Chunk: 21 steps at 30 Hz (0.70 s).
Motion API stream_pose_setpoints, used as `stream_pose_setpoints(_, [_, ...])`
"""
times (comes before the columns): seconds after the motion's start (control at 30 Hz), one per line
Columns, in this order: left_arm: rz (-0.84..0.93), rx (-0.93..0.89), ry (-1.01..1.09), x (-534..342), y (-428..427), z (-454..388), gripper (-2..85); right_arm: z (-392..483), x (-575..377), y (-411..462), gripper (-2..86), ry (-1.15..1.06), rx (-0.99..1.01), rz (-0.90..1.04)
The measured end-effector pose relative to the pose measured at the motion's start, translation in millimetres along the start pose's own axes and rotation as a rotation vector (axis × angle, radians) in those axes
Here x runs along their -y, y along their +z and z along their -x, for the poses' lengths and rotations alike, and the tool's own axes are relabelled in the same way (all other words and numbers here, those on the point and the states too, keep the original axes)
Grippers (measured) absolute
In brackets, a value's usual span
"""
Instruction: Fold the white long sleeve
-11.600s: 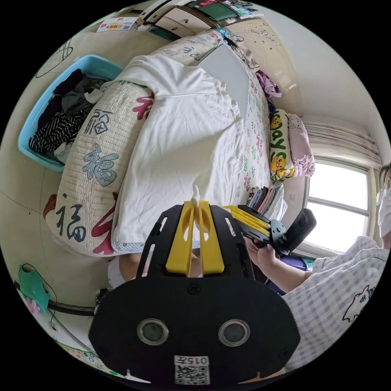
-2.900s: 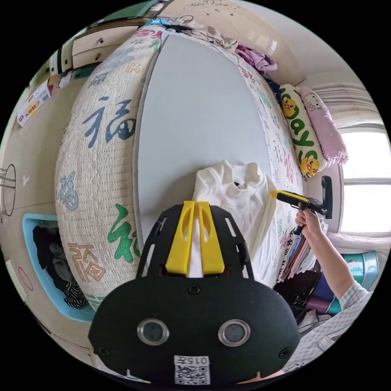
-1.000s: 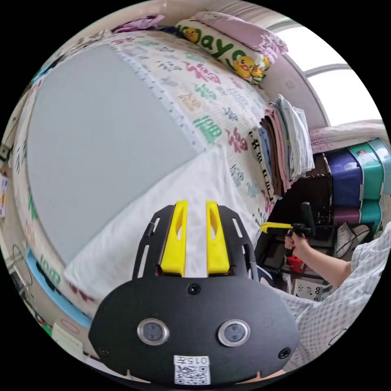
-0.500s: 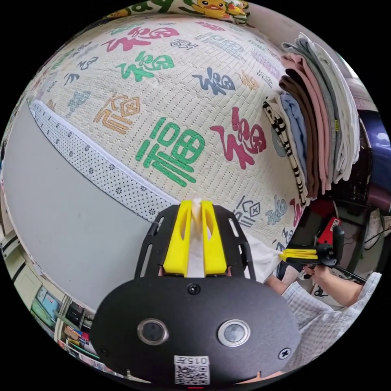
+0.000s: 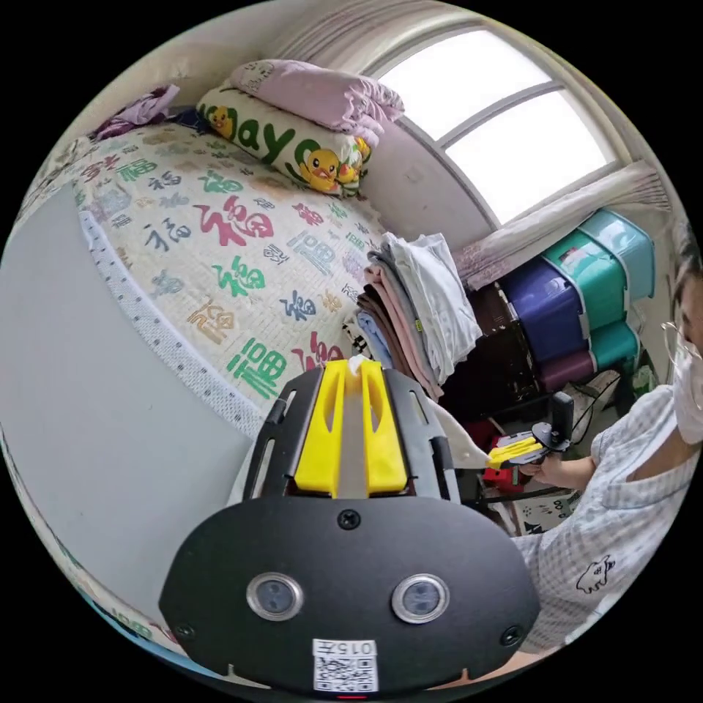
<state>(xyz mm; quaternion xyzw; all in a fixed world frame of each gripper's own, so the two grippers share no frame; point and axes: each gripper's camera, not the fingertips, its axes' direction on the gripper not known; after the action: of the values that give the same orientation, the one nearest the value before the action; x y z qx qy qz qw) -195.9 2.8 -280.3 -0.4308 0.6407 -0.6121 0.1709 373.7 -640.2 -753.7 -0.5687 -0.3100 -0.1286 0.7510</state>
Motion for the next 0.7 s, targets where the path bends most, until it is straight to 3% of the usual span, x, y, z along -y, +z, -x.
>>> stream_pose_setpoints(0.23, [-0.048, 0.123, -0.376, -159, -89, 110, 4.2, 129, 38, 183, 0.3, -0.232, 0.224, 0.290])
stream_pose_setpoints(0.37, [-0.012, 0.194, -0.601, -227, -87, 169, 4.5, 157, 57, 293, 0.4, -0.278, 0.135, 0.505])
stream_pose_setpoints(0.6, [-0.455, 0.099, -0.788, -284, -140, 182, 7.8, 159, 88, 319, 0.4, -0.305, 0.038, 0.600])
stream_pose_setpoints(0.67, [-0.471, 0.033, -0.759, -284, -134, 179, 8.3, 159, 91, 335, 0.3, -0.333, -0.028, 0.657])
stream_pose_setpoints(0.7, [-0.395, 0.021, -0.730, -275, -120, 176, 8.9, 159, 92, 341, 0.2, -0.341, -0.041, 0.665])
